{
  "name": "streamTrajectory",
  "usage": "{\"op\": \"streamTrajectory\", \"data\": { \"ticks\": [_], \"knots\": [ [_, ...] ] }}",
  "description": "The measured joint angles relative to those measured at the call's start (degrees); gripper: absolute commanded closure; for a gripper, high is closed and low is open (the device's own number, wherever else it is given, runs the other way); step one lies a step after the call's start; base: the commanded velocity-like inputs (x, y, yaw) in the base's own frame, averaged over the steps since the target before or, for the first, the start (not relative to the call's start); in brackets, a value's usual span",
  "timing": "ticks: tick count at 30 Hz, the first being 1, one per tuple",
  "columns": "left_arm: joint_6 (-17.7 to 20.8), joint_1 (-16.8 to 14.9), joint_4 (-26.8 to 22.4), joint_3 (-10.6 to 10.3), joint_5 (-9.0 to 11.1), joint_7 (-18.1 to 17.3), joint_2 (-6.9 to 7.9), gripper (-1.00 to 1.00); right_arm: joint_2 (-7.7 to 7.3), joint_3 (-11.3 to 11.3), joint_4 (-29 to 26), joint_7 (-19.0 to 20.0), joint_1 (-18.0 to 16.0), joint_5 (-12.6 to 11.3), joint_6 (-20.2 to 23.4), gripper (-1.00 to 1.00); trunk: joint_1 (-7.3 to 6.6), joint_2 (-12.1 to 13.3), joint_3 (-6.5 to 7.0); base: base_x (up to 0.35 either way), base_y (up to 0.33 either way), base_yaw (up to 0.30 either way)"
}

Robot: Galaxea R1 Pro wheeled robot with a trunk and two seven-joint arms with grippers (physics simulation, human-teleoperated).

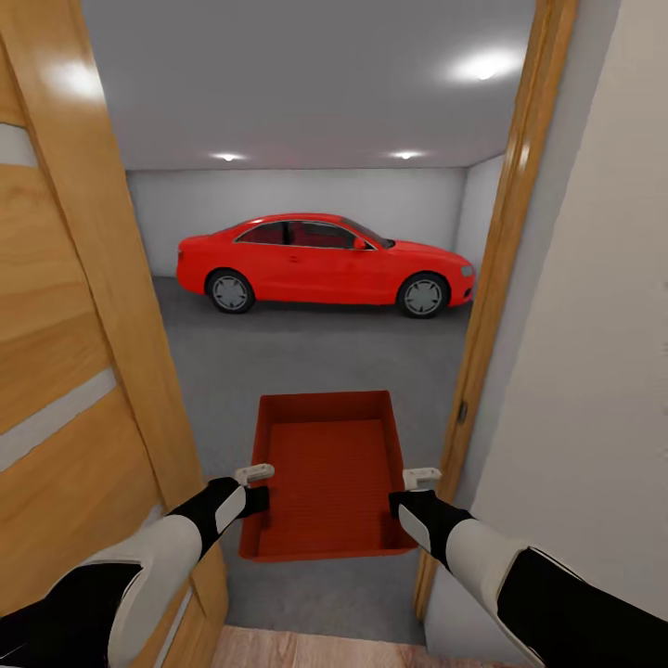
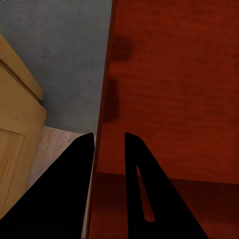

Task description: Move the two storage containers from the living room to the garage. In the garage, place one container on the floor and stack the other container on top of it (either order is fine).

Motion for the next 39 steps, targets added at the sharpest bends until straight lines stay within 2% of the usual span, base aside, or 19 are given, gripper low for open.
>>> {"op": "streamTrajectory", "data": {
  "ticks": [13,21,30,39],
  "knots": [
    [0.0,0.0,0.0,0.1,-0.1,0.0,-0.02,1.0,-0.03,0.0,0.0,0.0,0.0,-0.1,0.0,1.0,-0.01,0.0,0.0,0.112,0.208,-0.01],
    [0.0,0.0,0.0,0.1,-0.1,0.0,-0.02,1.0,-0.02,0.0,0.0,0.0,0.0,0.0,0.0,1.0,0.0,0.0,0.0,0.011,0.015,-0.155],
    [0.0,0.0,0.0,0.0,0.0,0.0,0.0,1.0,-0.01,0.0,0.0,0.0,0.0,0.0,0.0,1.0,0.0,0.0,0.0,0.005,0.01,-0.014],
    [0.0,0.0,0.0,0.0,0.0,0.0,0.0,1.0,0.0,0.0,0.0,0.0,0.0,0.0,0.0,1.0,0.0,0.0,0.0,0.091,0.144,0.0]
  ]
}}
